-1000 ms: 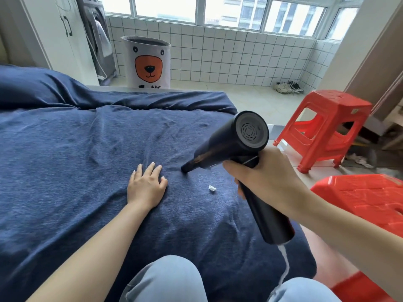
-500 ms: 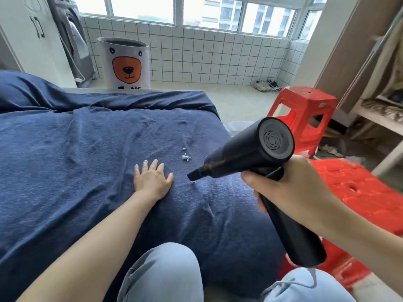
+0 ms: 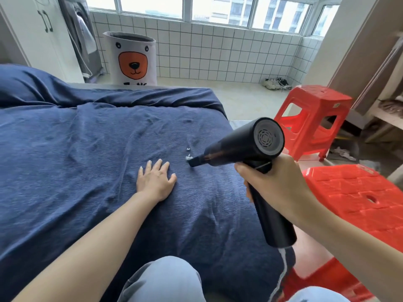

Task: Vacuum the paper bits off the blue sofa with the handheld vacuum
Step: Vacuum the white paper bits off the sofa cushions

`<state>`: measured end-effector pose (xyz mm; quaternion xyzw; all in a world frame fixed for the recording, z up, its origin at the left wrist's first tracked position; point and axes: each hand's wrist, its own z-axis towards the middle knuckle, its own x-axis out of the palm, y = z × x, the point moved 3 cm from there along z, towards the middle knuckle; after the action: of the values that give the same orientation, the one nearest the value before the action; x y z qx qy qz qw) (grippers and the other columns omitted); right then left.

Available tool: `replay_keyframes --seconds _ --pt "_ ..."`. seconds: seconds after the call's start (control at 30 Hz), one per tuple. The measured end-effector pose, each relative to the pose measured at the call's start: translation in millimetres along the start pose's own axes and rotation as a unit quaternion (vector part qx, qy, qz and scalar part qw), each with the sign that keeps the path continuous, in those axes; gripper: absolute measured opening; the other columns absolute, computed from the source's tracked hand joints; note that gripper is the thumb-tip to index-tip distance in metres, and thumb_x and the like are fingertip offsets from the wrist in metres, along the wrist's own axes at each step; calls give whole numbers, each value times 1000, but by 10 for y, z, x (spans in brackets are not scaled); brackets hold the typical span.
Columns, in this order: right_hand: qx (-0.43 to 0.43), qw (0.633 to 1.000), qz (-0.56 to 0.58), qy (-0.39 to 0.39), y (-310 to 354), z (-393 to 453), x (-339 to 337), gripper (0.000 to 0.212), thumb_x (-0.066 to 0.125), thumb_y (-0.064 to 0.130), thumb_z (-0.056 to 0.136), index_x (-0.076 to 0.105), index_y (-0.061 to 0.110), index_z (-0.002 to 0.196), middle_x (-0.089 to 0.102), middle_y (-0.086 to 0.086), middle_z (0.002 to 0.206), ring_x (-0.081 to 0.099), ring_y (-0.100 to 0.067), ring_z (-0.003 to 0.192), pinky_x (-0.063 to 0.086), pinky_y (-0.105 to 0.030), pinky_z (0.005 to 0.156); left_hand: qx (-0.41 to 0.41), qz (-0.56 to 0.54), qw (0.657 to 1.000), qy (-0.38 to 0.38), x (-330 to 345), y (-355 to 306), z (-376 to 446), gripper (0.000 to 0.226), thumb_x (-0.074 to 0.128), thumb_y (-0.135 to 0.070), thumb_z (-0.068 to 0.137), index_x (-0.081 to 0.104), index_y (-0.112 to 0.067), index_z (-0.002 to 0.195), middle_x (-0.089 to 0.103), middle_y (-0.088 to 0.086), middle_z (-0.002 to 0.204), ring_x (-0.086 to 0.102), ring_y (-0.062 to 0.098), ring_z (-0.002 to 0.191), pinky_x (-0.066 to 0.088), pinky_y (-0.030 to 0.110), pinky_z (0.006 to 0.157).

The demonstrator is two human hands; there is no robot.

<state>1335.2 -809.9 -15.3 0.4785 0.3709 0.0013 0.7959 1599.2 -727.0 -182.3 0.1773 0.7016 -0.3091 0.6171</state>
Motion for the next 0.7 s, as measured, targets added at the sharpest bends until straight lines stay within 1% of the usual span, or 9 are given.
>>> replay_keyframes --seconds 0.1,0.13,0.2,0.27,0.3,0.4,0.43,0.57,0.7 --pt "-4 1000 -29 1 -17 123 115 39 73 32 83 60 10 53 66 0 47 65 -13 48 56 -29 65 3 -4 1000 4 -3 -7 100 60 26 -54 96 20 -30 151 11 -5 161 1 23 149 0 44 120" --pt "-3 1000 -30 -3 -30 158 127 39 73 31 83 61 10 52 66 1 46 65 -11 47 56 -28 65 3 -4 1000 5 -1 -8 128 60 26 -54 96 20 -30 151 10 -5 161 0 23 149 0 45 120" --pt "-3 1000 -14 -13 -85 256 139 31 73 32 82 64 12 60 66 0 47 67 -16 49 59 -36 68 3 -5 1000 5 12 -11 171 60 25 -54 96 20 -31 151 10 -6 161 0 24 149 -1 45 120" --pt "-1 1000 7 -20 -106 338 147 14 74 33 80 67 24 71 67 -2 49 69 -21 50 61 -46 68 4 -4 1000 -5 35 -17 173 60 25 -54 96 20 -30 151 11 -6 161 -1 23 149 -1 46 120" --pt "5 1000 22 -21 -110 381 171 12 74 33 80 68 26 72 67 -3 50 68 -22 49 61 -49 67 5 -4 1000 -13 52 -12 169 60 24 -54 96 20 -30 151 11 -6 161 0 23 149 -1 45 120" --pt "25 998 47 -19 -110 484 280 29 75 29 82 64 13 60 68 -5 51 67 -19 45 61 -47 65 8 0 999 -35 72 -8 143 59 24 -53 96 21 -31 151 13 -6 161 2 22 149 0 44 120" --pt "25 999 43 -13 -97 514 331 32 75 28 83 63 12 57 68 -6 51 67 -19 45 61 -46 65 9 0 999 -38 75 -3 141 59 24 -53 96 21 -31 151 13 -7 161 2 22 149 0 44 120" --pt "13 1000 24 -6 -81 567 419 32 74 28 84 63 12 58 68 -5 52 68 -21 49 60 -44 68 13 0 999 -52 85 14 134 59 25 -53 96 22 -31 151 15 -7 160 4 21 149 2 43 120" --pt "19 999 30 -14 -120 511 275 27 74 30 82 65 15 62 68 -6 52 68 -19 46 61 -47 67 11 1 998 -65 113 22 128 58 25 -52 96 24 -31 150 16 -7 160 5 20 149 2 42 121"
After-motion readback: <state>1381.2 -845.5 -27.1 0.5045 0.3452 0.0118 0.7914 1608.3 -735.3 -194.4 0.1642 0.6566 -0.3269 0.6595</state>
